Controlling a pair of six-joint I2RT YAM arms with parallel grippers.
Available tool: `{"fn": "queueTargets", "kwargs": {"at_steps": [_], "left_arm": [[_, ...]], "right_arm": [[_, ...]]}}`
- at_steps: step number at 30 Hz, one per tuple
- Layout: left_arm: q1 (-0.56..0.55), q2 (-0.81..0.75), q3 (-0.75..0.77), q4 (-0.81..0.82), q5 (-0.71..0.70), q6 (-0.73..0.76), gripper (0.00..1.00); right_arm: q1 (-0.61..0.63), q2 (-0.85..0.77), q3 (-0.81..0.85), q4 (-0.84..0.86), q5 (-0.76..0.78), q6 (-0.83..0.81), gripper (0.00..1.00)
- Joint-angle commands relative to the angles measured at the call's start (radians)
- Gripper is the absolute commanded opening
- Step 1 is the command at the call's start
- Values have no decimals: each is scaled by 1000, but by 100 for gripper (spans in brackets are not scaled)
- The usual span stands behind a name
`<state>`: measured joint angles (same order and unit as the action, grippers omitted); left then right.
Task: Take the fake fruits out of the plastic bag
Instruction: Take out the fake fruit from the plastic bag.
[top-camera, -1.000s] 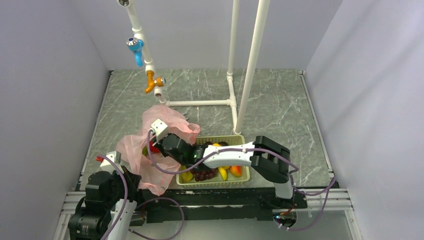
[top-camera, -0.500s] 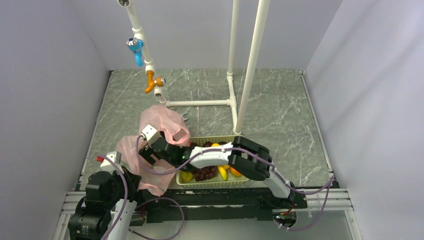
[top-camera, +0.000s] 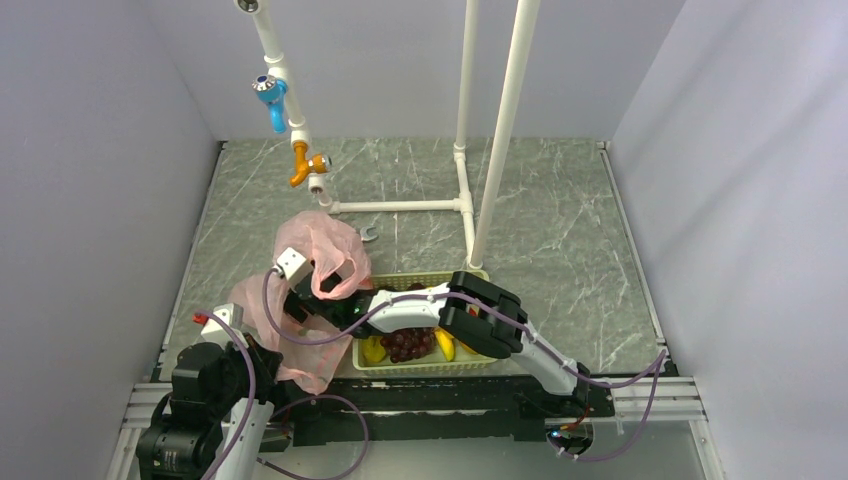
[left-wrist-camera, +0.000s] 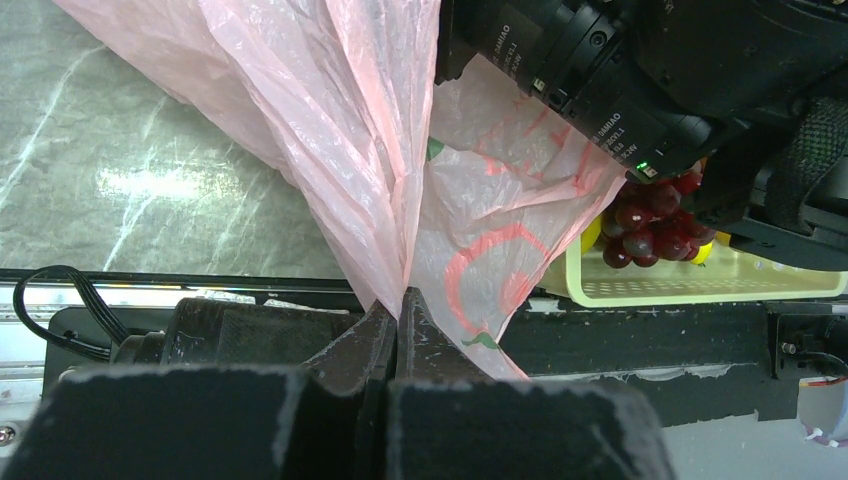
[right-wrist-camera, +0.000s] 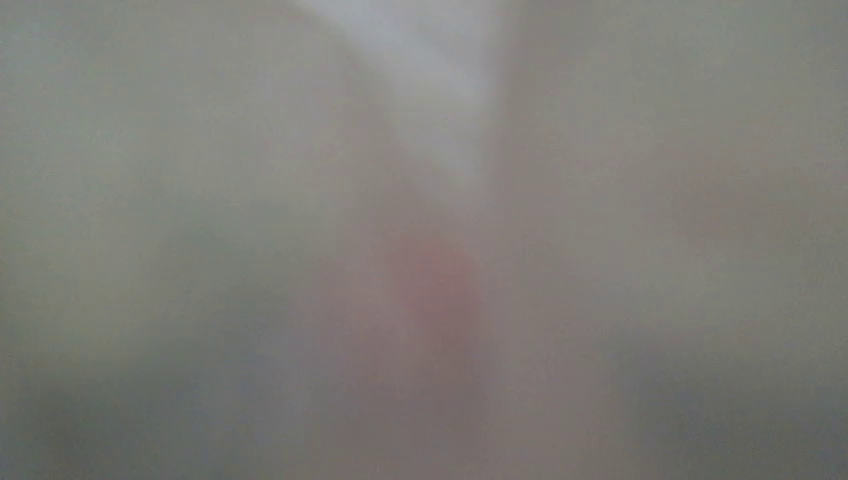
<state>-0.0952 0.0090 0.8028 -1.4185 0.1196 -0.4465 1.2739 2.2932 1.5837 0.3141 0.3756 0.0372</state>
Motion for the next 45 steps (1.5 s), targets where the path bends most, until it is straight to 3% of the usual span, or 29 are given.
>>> {"fn": "queueTargets", "kwargs": {"at_steps": [1,5,10,19,34,41,45], "left_arm": [[0,-32,21,17,17,2,0],[0,-31,23,12,13,5,0],[0,-36,19,13,15,-1,0],[0,-43,10,14,13,-1,0],[0,-38,40,14,-3,-1,0],[0,-38,60,24,-33,-4,0],[0,-37,68,32,-56,-4,0]], "right_arm": [[-3,6,43,-8,-3,-20,70],[-3,-38,27,-5,-5,-28,44],[-2,-130,-36,0,-1,-11,23],[-1,-307,-178,-12,-65,100,4],[13,-551,-365,-88,-224,174,0],[20,-844,-583,-34,-361,108,0],[21,-1031,-665,-47,-363,30,0]]}}
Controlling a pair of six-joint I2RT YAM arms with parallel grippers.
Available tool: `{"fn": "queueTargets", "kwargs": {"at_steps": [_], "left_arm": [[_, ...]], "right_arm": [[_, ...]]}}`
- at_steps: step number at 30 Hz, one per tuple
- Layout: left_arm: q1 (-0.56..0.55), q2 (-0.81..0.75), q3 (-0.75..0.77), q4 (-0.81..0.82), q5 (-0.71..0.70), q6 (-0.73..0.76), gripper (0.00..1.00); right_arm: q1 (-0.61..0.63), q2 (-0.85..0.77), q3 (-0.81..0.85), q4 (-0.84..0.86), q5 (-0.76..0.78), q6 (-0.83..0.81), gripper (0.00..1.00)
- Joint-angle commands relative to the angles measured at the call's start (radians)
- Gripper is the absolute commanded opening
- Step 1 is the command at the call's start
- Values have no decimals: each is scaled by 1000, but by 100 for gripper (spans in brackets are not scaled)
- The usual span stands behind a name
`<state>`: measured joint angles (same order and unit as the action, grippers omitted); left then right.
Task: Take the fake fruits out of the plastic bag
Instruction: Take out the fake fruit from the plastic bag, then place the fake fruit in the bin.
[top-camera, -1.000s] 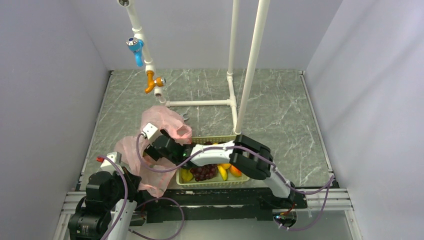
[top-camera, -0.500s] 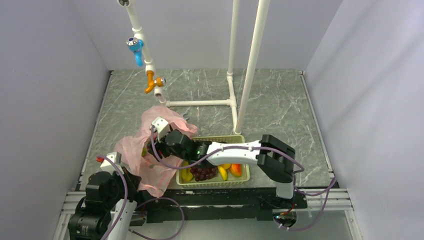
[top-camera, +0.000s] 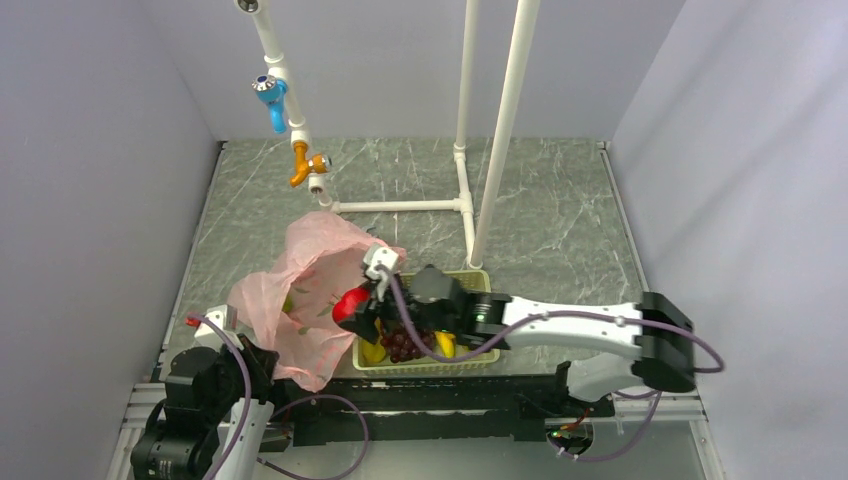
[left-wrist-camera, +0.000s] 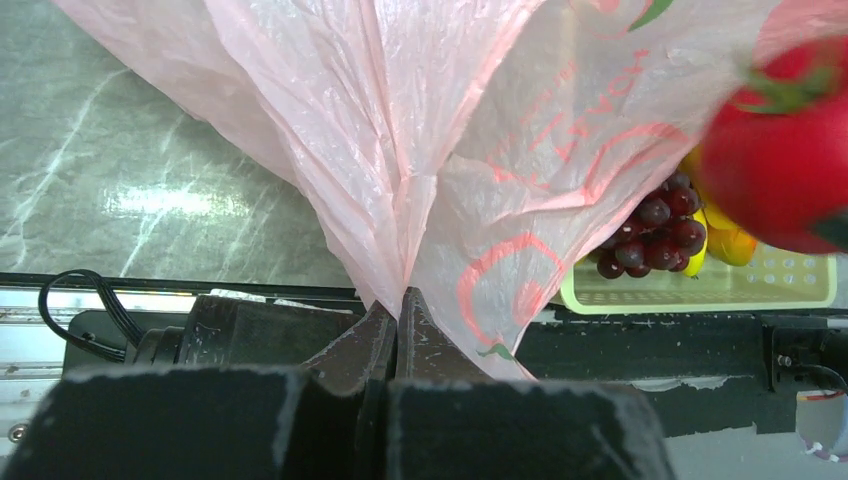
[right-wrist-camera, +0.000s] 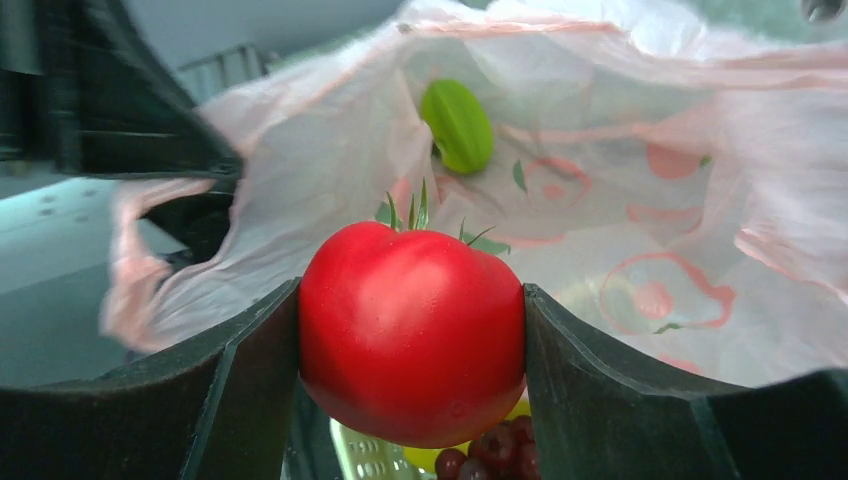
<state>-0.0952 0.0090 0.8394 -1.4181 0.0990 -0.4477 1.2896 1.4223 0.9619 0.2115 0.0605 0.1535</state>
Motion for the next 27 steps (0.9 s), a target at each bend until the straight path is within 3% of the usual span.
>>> {"fn": "queueTargets", "kwargs": {"at_steps": [1,10,16,22,27], "left_arm": [[0,-37,32,34,-36,-4,0],[0,-40,33,49,-41,-11,0],[0,-32,33,64,-36,-5,0],[0,-26,33,73,-31,1,0],[0,-33,24,73,-27,1,0]], "right_arm": [[5,-193,-50,35,-38,-106,0],[6,-507,-177,-148,118,-162,0],[2,-680,-299,-220,421,-49,0],[-53,-667,-383,-328,654,152,0],[-189,-545,-383,-397,608,278,0]]}}
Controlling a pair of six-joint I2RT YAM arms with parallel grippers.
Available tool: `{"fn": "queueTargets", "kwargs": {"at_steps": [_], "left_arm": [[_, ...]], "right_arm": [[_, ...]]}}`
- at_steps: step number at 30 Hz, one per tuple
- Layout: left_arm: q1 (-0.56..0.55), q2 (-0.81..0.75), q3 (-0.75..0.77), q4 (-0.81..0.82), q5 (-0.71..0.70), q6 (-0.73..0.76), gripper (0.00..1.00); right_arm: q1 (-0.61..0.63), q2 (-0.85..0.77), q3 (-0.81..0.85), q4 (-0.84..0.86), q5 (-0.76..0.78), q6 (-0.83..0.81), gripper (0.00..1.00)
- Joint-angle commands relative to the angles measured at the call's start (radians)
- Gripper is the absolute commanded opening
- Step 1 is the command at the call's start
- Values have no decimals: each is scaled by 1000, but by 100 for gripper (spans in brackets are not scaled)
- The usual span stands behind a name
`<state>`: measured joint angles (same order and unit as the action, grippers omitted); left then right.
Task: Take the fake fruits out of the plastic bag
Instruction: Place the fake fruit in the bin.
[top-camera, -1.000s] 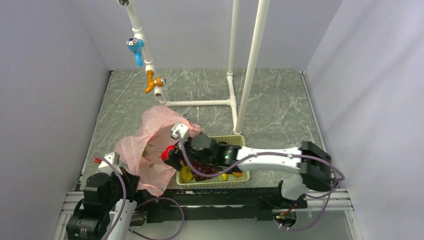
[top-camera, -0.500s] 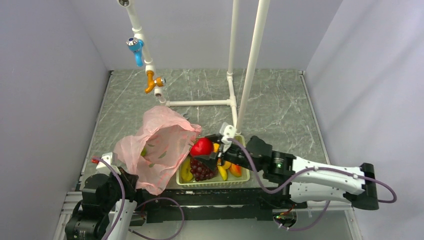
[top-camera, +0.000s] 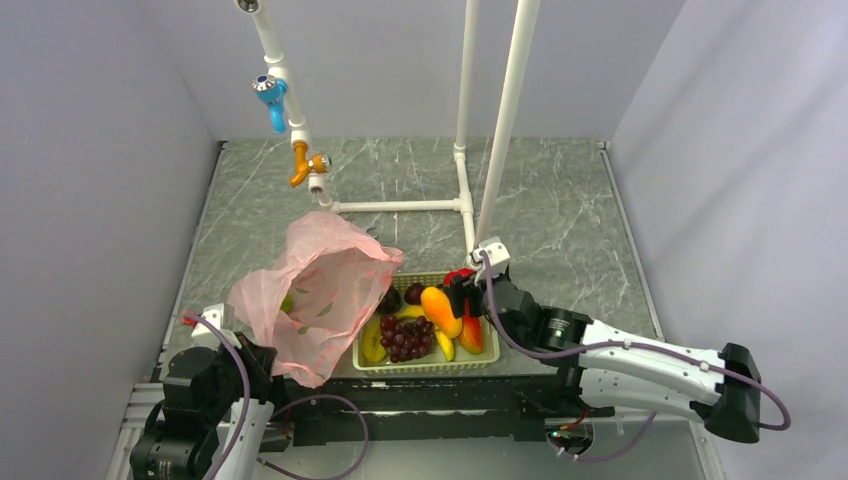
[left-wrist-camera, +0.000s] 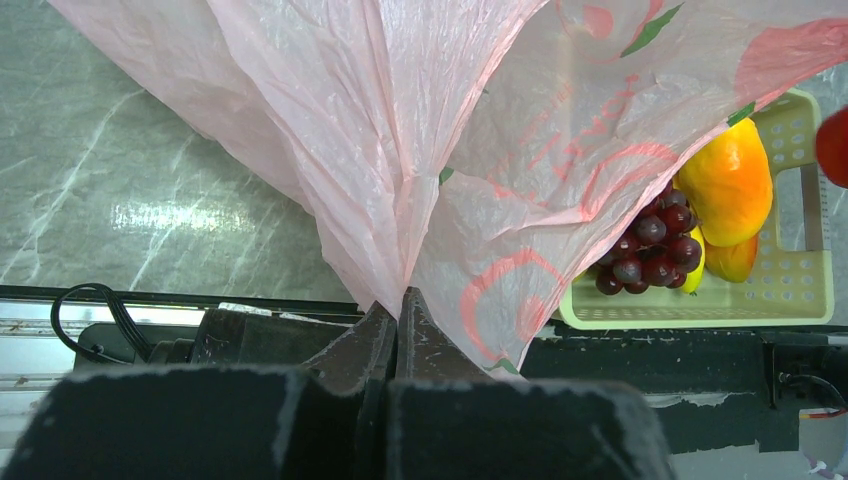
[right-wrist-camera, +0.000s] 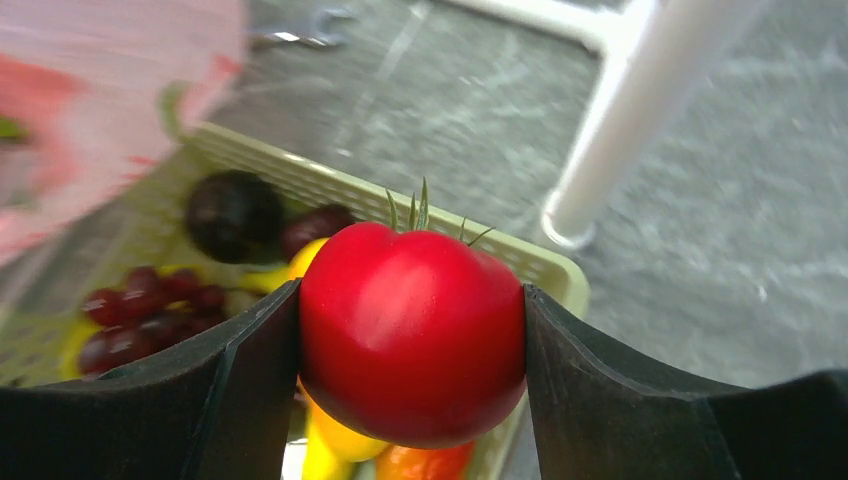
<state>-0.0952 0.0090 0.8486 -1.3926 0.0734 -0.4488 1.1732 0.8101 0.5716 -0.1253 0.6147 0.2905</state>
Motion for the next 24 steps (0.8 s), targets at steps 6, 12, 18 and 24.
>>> {"fn": "queueTargets", "kwargs": {"at_steps": [6,12,18,24], "left_arm": [[0,-38,22,31,-5,3,0],[0,-49,21,27,3,-12,0],[0,-52,15,27,11,-14,0],[0,-42,12,42,20,-14,0]], "right_arm": [[-101,182,34,-46,-5,147,0],[-109,260,28,-70,25,224,27],[-110,272,43,-75,6,215,75],[-110,196,62,-97,-3,186,99]]}}
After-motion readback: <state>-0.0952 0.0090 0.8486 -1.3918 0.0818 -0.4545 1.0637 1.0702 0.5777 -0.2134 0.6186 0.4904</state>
